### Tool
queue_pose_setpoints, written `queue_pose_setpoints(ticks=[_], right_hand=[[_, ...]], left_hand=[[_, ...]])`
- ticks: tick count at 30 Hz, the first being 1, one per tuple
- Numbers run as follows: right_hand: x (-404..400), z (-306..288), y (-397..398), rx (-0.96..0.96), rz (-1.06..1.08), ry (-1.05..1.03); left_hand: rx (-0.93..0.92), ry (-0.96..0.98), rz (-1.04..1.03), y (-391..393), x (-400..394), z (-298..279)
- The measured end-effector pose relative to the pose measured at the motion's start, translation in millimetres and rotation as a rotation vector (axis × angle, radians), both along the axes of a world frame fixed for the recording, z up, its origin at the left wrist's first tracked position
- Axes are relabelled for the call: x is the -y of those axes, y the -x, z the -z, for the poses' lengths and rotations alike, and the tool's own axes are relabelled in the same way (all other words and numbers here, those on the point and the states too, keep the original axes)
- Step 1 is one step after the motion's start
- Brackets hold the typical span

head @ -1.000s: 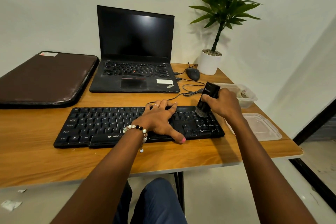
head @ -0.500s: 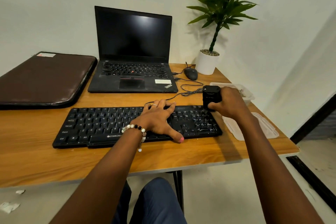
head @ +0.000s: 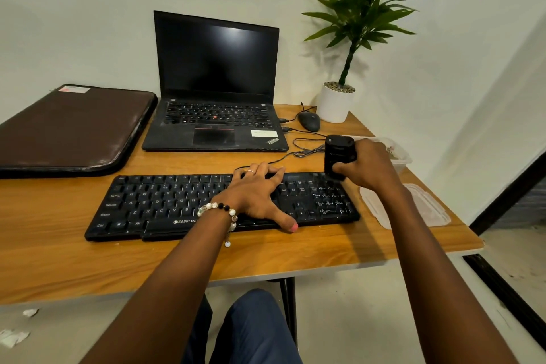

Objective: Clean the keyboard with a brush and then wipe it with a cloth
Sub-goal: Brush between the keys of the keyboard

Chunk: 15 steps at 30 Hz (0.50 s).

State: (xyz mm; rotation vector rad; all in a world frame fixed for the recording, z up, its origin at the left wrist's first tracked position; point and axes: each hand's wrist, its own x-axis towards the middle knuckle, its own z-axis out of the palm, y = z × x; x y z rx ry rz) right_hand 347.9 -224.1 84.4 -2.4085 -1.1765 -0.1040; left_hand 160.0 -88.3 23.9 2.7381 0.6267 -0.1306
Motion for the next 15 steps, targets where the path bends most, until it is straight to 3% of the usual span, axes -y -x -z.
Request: queue_pose_setpoints(ticks=[3,5,11,15], right_hand=[[-12.4,8.6,15.2,-0.232,0.010,-0.216],[-20.7,18.5,23.8,-0.226,0.056,-0.253],[-19.7,31.9,33.5,0.037,0.108,-0.141],[-8.4,20.1,21.9,-0.090,0.095,-0.023]], left_hand=[[0.002,-0.007,-0.007,0.4,0.2,0.6],[-0.003,-0.006,-0.006,0.5,0.1,0.1],[0.011,-0.018,-0.007,0.5,1.0,0.3],[0.012,-0.013,-0.003,0.0,0.0,2.0]])
